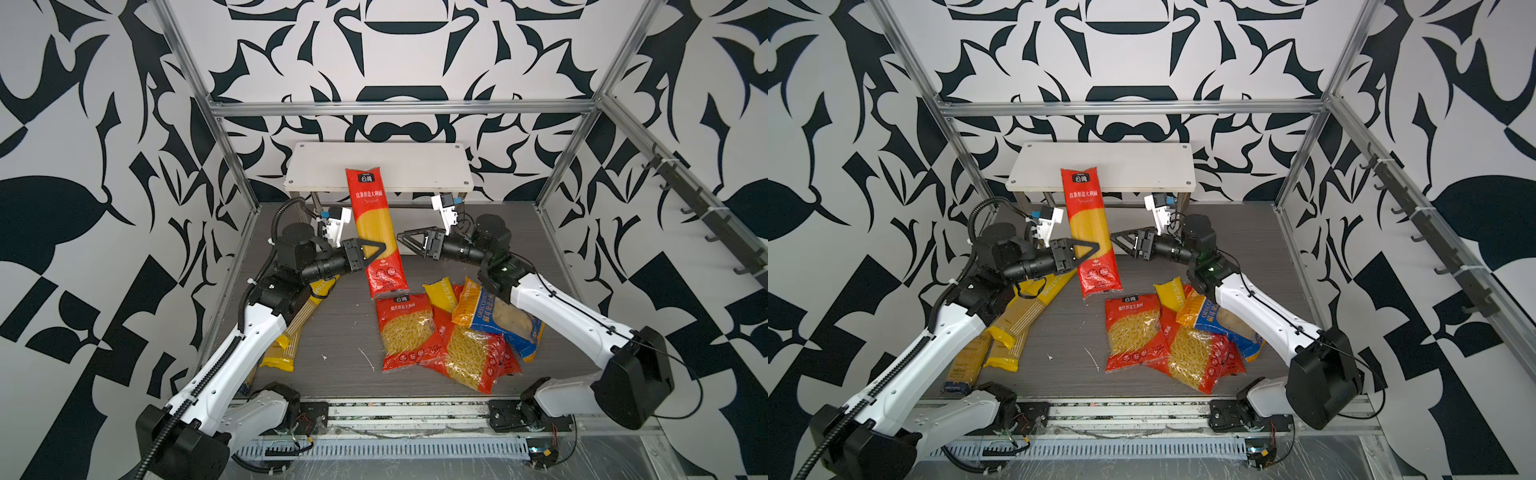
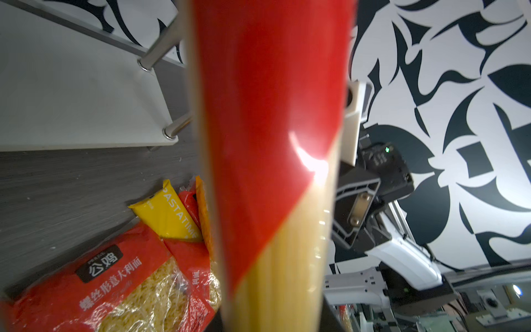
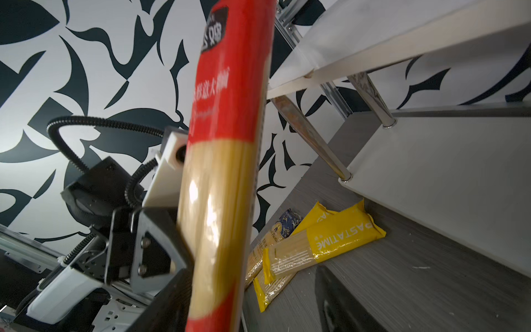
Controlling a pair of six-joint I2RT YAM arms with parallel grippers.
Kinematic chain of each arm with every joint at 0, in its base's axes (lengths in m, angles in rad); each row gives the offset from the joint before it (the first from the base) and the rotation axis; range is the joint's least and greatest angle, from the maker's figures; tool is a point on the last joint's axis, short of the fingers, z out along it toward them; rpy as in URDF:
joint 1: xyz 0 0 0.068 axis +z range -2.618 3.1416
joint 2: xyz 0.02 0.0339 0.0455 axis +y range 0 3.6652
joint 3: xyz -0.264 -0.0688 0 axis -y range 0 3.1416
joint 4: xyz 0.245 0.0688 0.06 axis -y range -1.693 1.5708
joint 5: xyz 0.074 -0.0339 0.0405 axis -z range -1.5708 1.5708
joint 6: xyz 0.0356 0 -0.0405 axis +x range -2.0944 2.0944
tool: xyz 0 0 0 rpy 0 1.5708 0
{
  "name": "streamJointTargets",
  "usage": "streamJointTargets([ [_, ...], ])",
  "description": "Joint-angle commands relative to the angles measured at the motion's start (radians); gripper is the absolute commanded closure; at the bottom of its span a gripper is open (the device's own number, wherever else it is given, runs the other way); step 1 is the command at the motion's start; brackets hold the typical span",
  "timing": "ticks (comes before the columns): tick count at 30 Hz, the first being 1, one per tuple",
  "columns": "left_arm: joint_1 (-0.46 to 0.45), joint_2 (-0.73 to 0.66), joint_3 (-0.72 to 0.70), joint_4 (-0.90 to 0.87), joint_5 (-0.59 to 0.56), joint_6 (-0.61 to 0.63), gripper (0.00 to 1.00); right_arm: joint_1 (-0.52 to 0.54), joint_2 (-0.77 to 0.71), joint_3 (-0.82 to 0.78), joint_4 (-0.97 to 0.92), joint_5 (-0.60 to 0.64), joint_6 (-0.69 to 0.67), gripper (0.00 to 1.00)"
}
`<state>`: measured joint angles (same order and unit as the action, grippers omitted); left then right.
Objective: Arrange pasta packages on shelves
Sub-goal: Pick up the pasta bag.
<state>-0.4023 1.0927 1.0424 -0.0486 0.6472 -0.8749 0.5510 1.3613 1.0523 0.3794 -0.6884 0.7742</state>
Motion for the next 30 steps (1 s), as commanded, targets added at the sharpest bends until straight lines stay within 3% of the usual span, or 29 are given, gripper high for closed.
streamJointTargets([
  [1, 0.043, 0.026, 0.101, 0.090, 0.081, -0.014, 0.91, 0.005, -0.030, -0.025, 0.089, -0.024, 0.059, 0.30],
  [6, 0.073, 0.093, 0.194, 0.074, 0.125, -0.022, 0.89, 0.036, 0.001, -0.033, 0.189, -0.033, 0.142, 0.32],
  [12, 0.101, 0.141, 0.245, 0.058, 0.159, -0.046, 0.88, 0.100, 0.058, 0.010, 0.217, -0.022, 0.146, 0.38],
  [14, 0.112, 0.150, 0.252, 0.061, 0.171, -0.060, 0.88, 0.114, 0.077, 0.026, 0.223, -0.018, 0.149, 0.44],
  [19, 0.151, 0.162, 0.270, 0.055, 0.177, -0.076, 0.84, 0.121, 0.097, 0.040, 0.265, 0.028, 0.185, 0.74],
  [22, 0.177, 0.174, 0.282, 0.060, 0.175, -0.108, 0.67, 0.127, 0.115, 0.060, 0.296, 0.048, 0.218, 0.85],
  [25, 0.190, 0.174, 0.285, 0.066, 0.170, -0.119, 0.48, 0.130, 0.130, 0.082, 0.327, 0.081, 0.260, 0.89],
  [30, 0.243, 0.118, 0.238, 0.070, 0.131, -0.133, 0.27, 0.140, 0.160, 0.160, 0.362, 0.160, 0.337, 0.93],
])
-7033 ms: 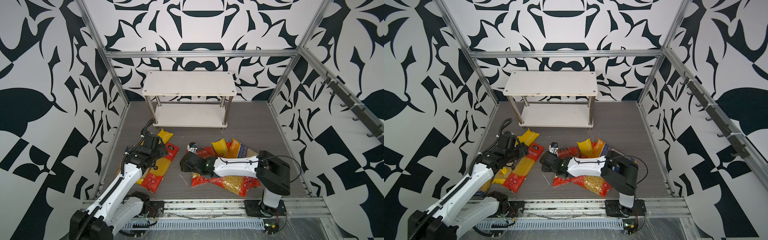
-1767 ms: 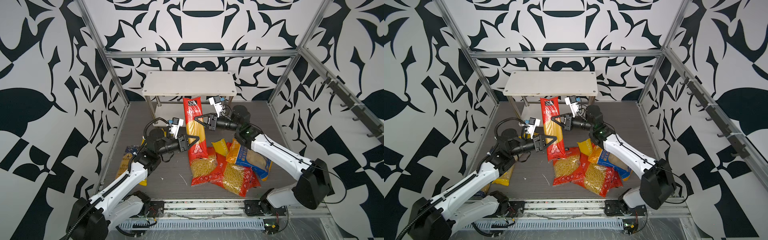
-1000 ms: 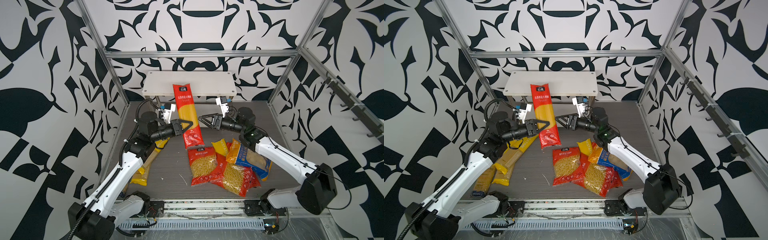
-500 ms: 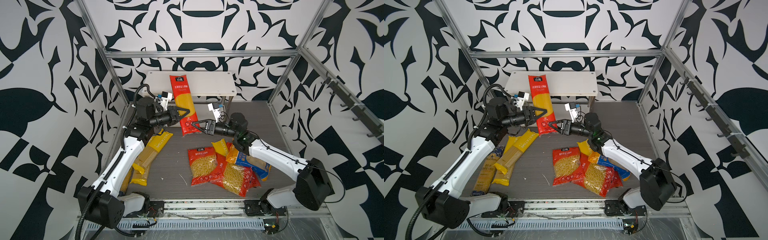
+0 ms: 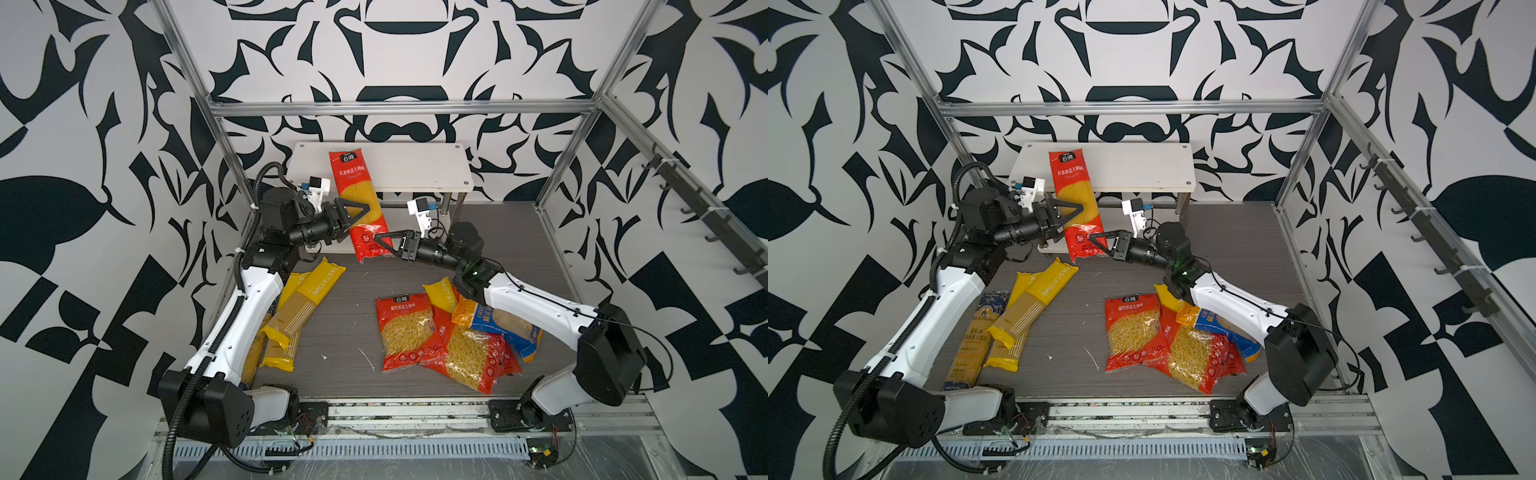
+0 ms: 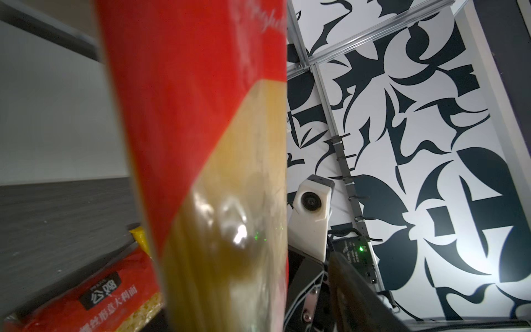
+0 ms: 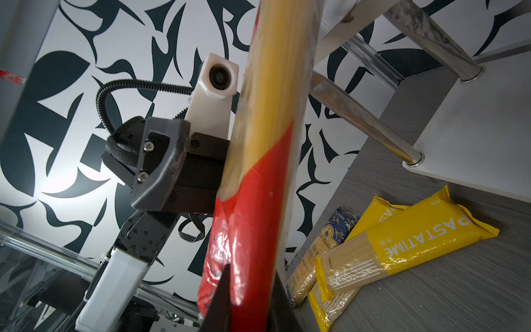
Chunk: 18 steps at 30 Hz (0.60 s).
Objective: Arrange pasta packages on shelves
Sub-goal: Pick up the pasta bag, then place the pasta bag on the shelf.
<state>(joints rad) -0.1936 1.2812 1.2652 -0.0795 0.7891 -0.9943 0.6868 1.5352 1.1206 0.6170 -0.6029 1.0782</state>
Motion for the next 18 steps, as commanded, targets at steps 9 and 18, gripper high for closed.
streamJointTargets([
  [9, 0.187, -0.245, -0.117, 0.104, -0.141, -0.131, 0.16, 0.047, 0.117, 0.262, 0.079, 0.310, 0.192, 0.96],
  [18, 0.197, -0.292, -0.161, 0.103, -0.220, -0.176, 0.04, 0.104, 0.243, 0.426, 0.031, 0.462, 0.279, 0.93],
])
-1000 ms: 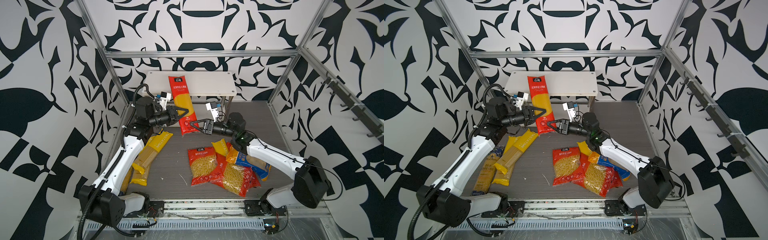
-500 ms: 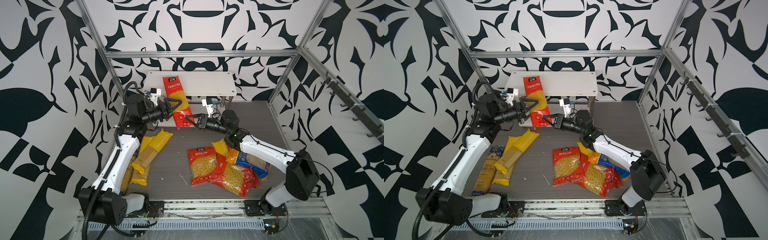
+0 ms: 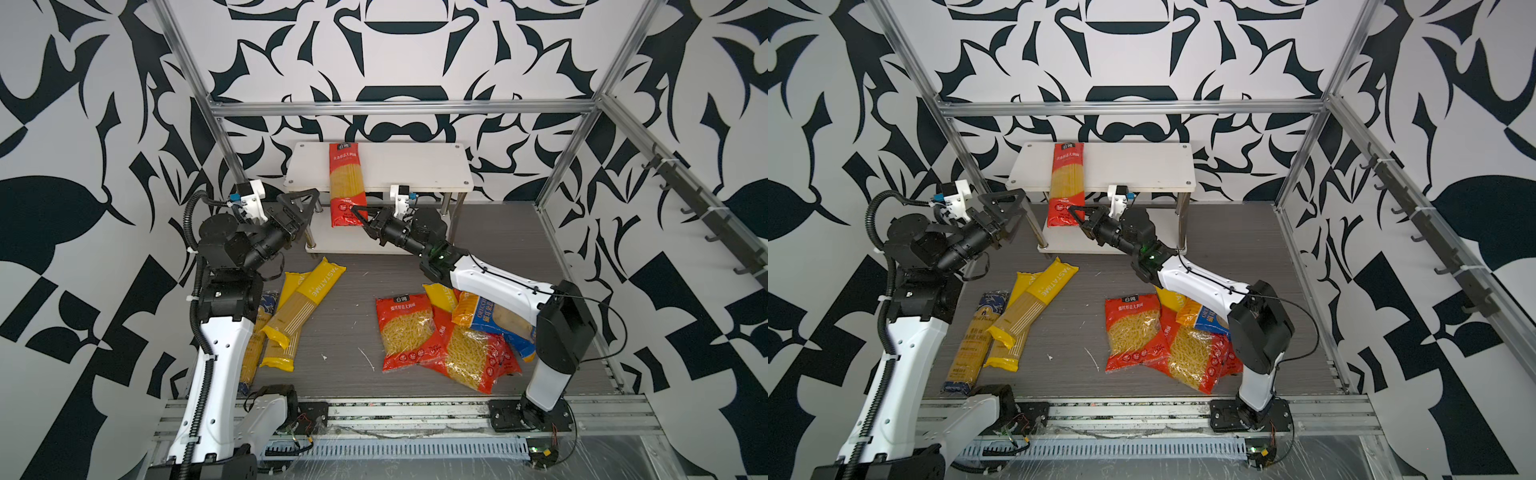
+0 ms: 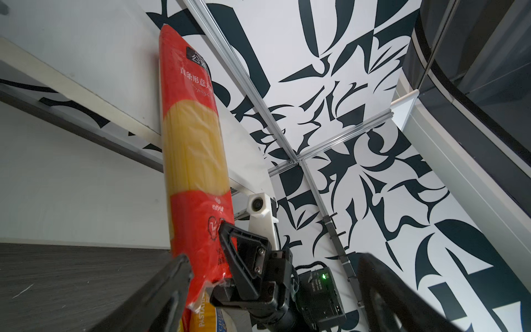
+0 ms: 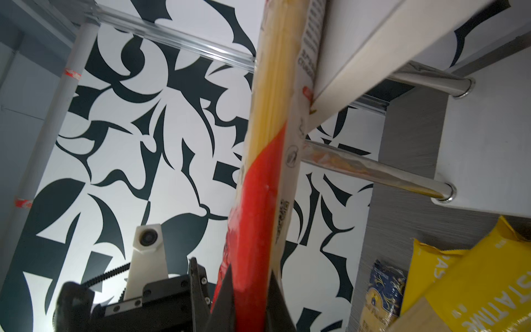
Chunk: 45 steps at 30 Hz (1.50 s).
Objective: Arrange pasta packages on shelves
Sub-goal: Place the pasta bag on the shelf, then move the pasta bag to the shelf.
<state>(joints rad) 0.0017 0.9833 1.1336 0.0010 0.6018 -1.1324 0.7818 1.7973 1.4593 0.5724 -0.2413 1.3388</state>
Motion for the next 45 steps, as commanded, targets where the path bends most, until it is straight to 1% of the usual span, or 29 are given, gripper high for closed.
streamJointTargets([
  [1, -0.001, 0.009, -0.042, 0.032, -0.035, -0.045, 0.05, 0.013, -0.009, 0.105, 0.060, 0.116, 0.019, 0.91],
  [3, -0.006, 0.015, -0.060, 0.051, -0.053, -0.056, 0.04, 0.021, 0.014, 0.142, 0.040, 0.140, 0.013, 0.89],
  [5, -0.033, 0.029, -0.064, 0.070, -0.070, -0.058, 0.05, 0.021, 0.048, 0.191, 0.020, 0.139, 0.011, 0.86],
  [8, -0.106, 0.068, -0.055, 0.083, -0.107, -0.036, 0.06, 0.023, 0.086, 0.238, 0.014, 0.136, 0.012, 0.80],
  [10, -0.146, 0.101, -0.051, 0.086, -0.127, -0.020, 0.08, 0.023, 0.096, 0.261, -0.004, 0.125, 0.000, 0.76],
  [13, -0.155, 0.134, -0.067, 0.134, -0.135, -0.041, 0.13, 0.023, 0.099, 0.277, -0.029, 0.092, -0.013, 0.70],
  [17, -0.155, 0.152, -0.074, 0.172, -0.160, -0.056, 0.22, 0.024, 0.063, 0.216, -0.018, 0.083, -0.018, 0.58],
  [20, -0.155, 0.171, -0.070, 0.189, -0.173, -0.065, 0.28, 0.021, 0.018, 0.156, -0.013, 0.092, -0.043, 0.46],
  [22, -0.155, 0.189, -0.067, 0.202, -0.170, -0.072, 0.33, 0.019, -0.010, 0.125, -0.017, 0.099, -0.058, 0.41],
  [27, -0.156, 0.217, -0.059, 0.215, -0.184, -0.084, 0.44, 0.002, -0.087, 0.016, -0.008, 0.131, -0.075, 0.38],
  [29, -0.155, 0.222, -0.058, 0.217, -0.191, -0.087, 0.50, -0.004, -0.105, -0.011, -0.009, 0.132, -0.082, 0.38],
  [32, -0.155, 0.217, -0.047, 0.187, -0.241, -0.077, 0.63, -0.008, -0.138, -0.060, -0.018, 0.134, -0.109, 0.39],
  [34, -0.153, 0.216, -0.029, 0.159, -0.256, -0.062, 0.69, -0.011, -0.166, -0.108, -0.024, 0.146, -0.122, 0.39],
  [36, -0.143, 0.221, -0.006, 0.136, -0.260, -0.059, 0.74, -0.015, -0.195, -0.163, -0.022, 0.156, -0.134, 0.39],
  [40, -0.075, 0.237, 0.049, 0.069, -0.224, -0.065, 0.80, -0.018, -0.266, -0.276, -0.026, 0.178, -0.166, 0.39],
  [45, 0.021, 0.252, 0.095, 0.047, -0.154, -0.087, 0.86, -0.021, -0.357, -0.399, -0.051, 0.219, -0.216, 0.38],
])
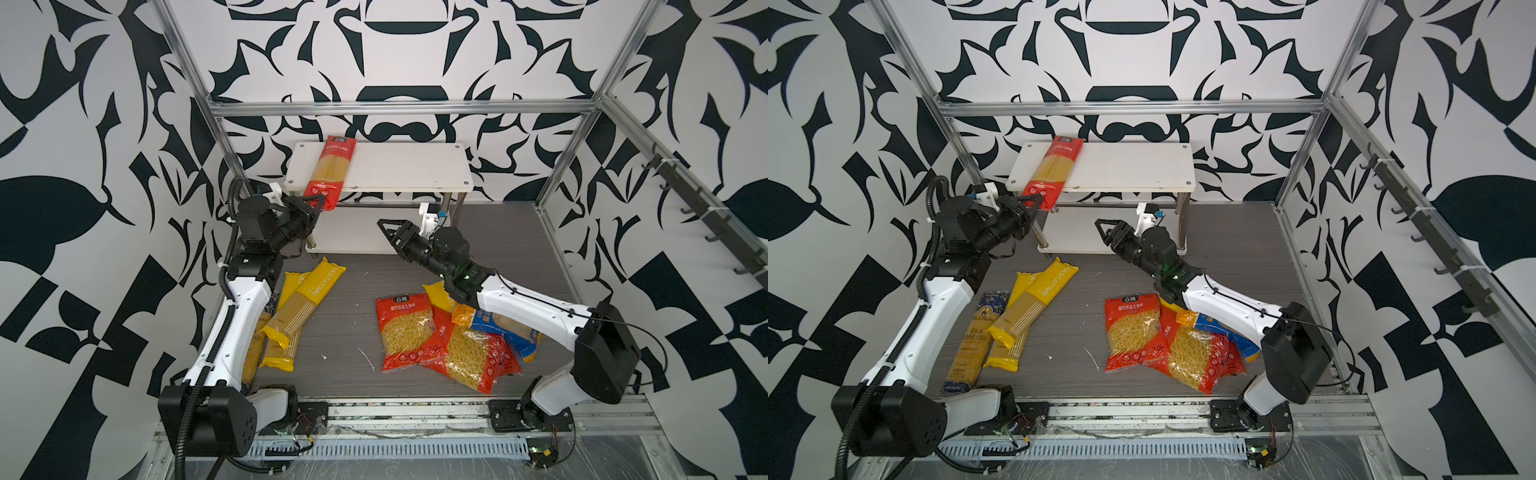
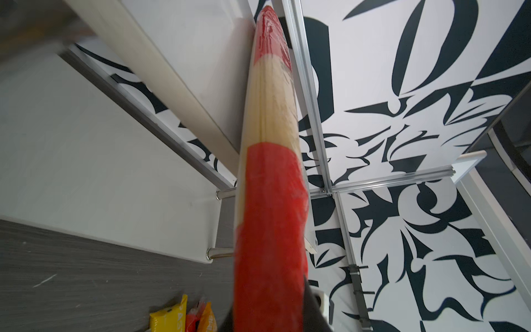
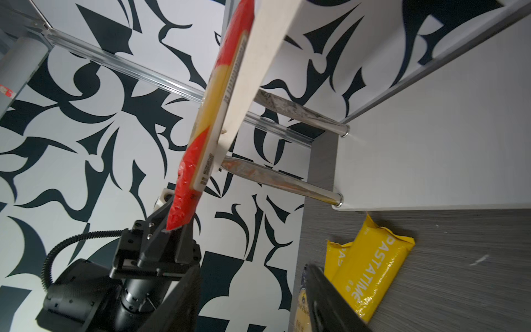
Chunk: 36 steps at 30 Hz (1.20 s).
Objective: Arrange pasta packages on shelves
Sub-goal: Move the pasta bag to the shelf.
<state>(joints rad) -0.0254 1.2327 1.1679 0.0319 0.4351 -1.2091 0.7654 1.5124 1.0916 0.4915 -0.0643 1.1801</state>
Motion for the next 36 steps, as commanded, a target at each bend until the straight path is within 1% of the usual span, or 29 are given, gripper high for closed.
streamJointTargets([
  [1, 0.062, 0.012, 0.073, 0.016, 0.028, -0.015, 0.87, -0.005, -0.086, -0.053, 0.026, 0.048, -0.062, 0.38],
  [4, 0.077, 0.034, 0.101, 0.020, 0.056, -0.019, 0.88, -0.005, -0.116, -0.116, 0.027, 0.059, -0.066, 0.38],
  [5, 0.079, 0.034, 0.103, 0.026, 0.056, -0.024, 0.89, -0.005, -0.124, -0.139, 0.028, 0.063, -0.062, 0.39],
  [6, 0.081, 0.068, 0.106, 0.027, 0.056, -0.024, 0.89, -0.006, -0.131, -0.157, 0.031, 0.064, -0.059, 0.39],
  [10, 0.099, 0.091, 0.128, 0.046, 0.060, -0.041, 0.89, -0.010, -0.157, -0.211, 0.036, 0.072, -0.051, 0.39],
  [15, 0.102, 0.131, 0.159, 0.040, 0.078, -0.044, 0.84, -0.012, -0.184, -0.230, 0.025, 0.077, -0.062, 0.40],
  [18, 0.101, 0.136, 0.150, 0.043, 0.094, -0.046, 0.76, -0.012, -0.195, -0.244, 0.027, 0.084, -0.065, 0.40],
  [19, 0.101, 0.130, 0.141, 0.045, 0.097, -0.046, 0.71, -0.012, -0.196, -0.246, 0.027, 0.087, -0.067, 0.40],
  [20, 0.101, 0.119, 0.132, 0.045, 0.096, -0.041, 0.62, -0.012, -0.195, -0.248, 0.027, 0.087, -0.067, 0.40],
  [21, 0.101, 0.107, 0.124, 0.041, 0.096, -0.031, 0.50, -0.012, -0.193, -0.246, 0.027, 0.086, -0.068, 0.41],
  [23, 0.108, 0.073, 0.118, -0.008, 0.093, 0.005, 0.33, -0.012, -0.187, -0.237, 0.023, 0.077, -0.074, 0.41],
  [26, 0.139, -0.004, 0.117, -0.129, 0.066, 0.092, 0.20, -0.012, -0.177, -0.231, 0.023, 0.071, -0.072, 0.41],
  [28, 0.182, -0.042, 0.109, -0.202, 0.055, 0.146, 0.16, -0.012, -0.172, -0.233, 0.018, 0.070, -0.071, 0.42],
  [30, 0.232, -0.072, 0.084, -0.235, 0.052, 0.163, 0.11, -0.012, -0.162, -0.238, 0.022, 0.071, -0.070, 0.42],
  [33, 0.290, -0.112, 0.060, -0.288, 0.038, 0.197, 0.11, -0.011, -0.129, -0.236, 0.027, 0.050, -0.060, 0.43],
  [36, 0.303, -0.162, 0.013, -0.300, -0.006, 0.224, 0.13, -0.006, -0.091, -0.223, 0.013, 0.022, -0.060, 0.44],
])
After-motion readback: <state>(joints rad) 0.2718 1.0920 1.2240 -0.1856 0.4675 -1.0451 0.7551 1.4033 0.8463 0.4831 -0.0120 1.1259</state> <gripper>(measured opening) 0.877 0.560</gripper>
